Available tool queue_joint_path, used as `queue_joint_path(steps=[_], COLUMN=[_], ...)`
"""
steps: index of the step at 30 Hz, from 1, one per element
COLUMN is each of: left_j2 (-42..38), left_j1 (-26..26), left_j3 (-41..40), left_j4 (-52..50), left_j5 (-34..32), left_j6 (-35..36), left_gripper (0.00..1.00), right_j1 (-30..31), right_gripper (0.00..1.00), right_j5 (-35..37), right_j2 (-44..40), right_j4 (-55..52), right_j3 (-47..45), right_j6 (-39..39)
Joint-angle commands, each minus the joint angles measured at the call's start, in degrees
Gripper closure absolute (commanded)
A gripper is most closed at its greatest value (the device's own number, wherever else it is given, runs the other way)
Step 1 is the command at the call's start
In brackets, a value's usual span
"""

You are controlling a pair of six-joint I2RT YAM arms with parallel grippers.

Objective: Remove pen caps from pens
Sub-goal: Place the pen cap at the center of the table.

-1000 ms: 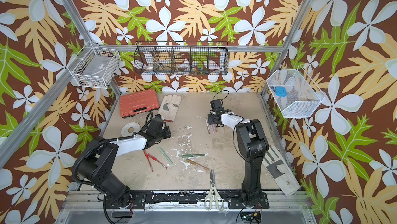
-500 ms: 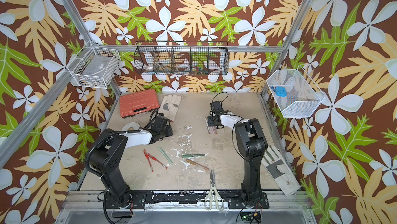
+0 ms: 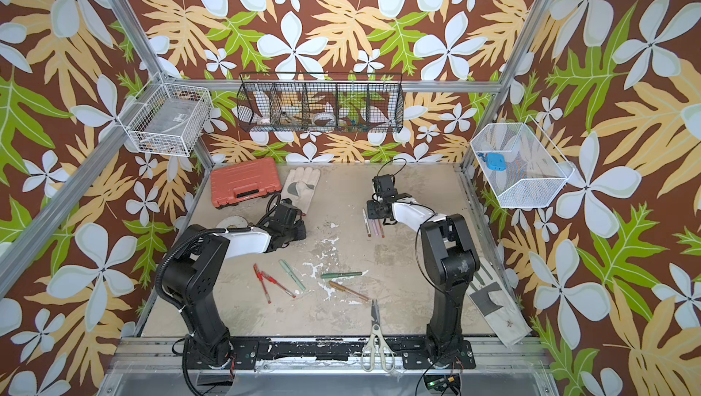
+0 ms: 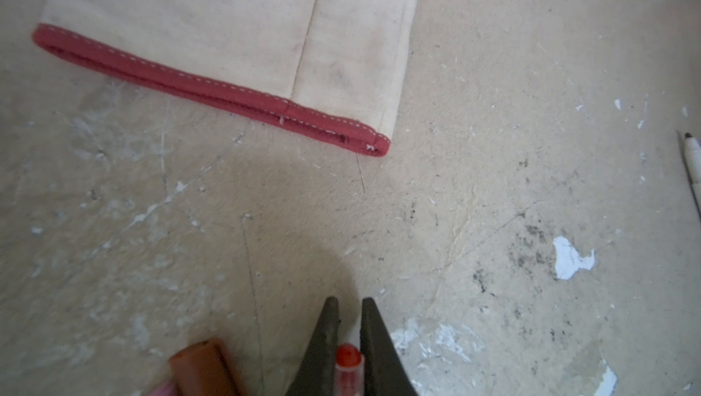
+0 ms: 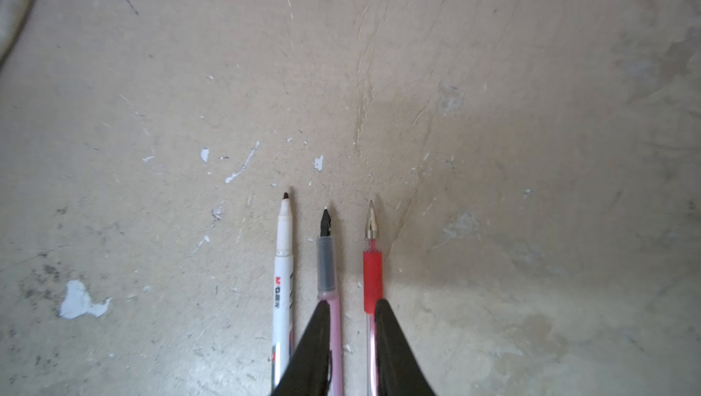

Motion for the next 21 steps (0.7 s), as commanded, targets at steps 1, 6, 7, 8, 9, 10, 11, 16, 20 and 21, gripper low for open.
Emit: queue_joint_path(steps=[1,6,7,8,9,10,11,16,20,21], left_j2=[0.12,-2.08,-3.10,-4.65,-6.86,-9.62,-12.34,-28.80,-39.58,-42.65], left_j1=[0.12,0.12,0.12,0.04,-0.05,-0.33,-0.78,-4.57,-4.76,-4.78], left_j3=[0.24,-0.12,-0.55,-1.28,-2.65,-4.52,-5.94,-14.01,-19.07,-20.63], left_j4=[-3.06,-2.90,-2.57,-1.79,-0.03,2.13,3.60,6.62,3.41,2.36], left_j5=[-0.60,-0.22,0.10,0.73,2.55,4.48,5.19,6.91,8.82,9.23], left_j6=[1.03,1.20,1.29,1.37,1.69,1.82,1.73,1.02,-3.92,-5.12], left_gripper=[0.80,0.71,0.68,0.66,0.63,0.61,0.59,0.53,0.52,0.52], right_j1=[-0.01,0.51,0.96,1.50,2.33,3.53,4.64,10.96,14.42,15.76], right_gripper=[0.77,0.73,0.71,0.69,0.68,0.66,0.66,0.65,0.66,0.66], right_j5=[0.75,0.88,0.82,0.80,1.07,1.41,2.02,2.34,-1.00,-1.27], right_j2=[-4.43,-14.43,-16.32,-17.92,-19.73,-21.42,-22.85,-31.38,-37.39,-38.55], right_j4=[0.95,2.50,2.71,2.96,3.09,3.00,2.76,1.95,3.86,4.67], right_j3=[-2.17,-8.64,-9.98,-11.20,-12.45,-13.54,-14.39,-19.85,-24.91,-26.41], right_j6=[0.65,1.00,0.97,0.71,0.21,-0.44,-1.07,-5.13,-4.93,-4.31])
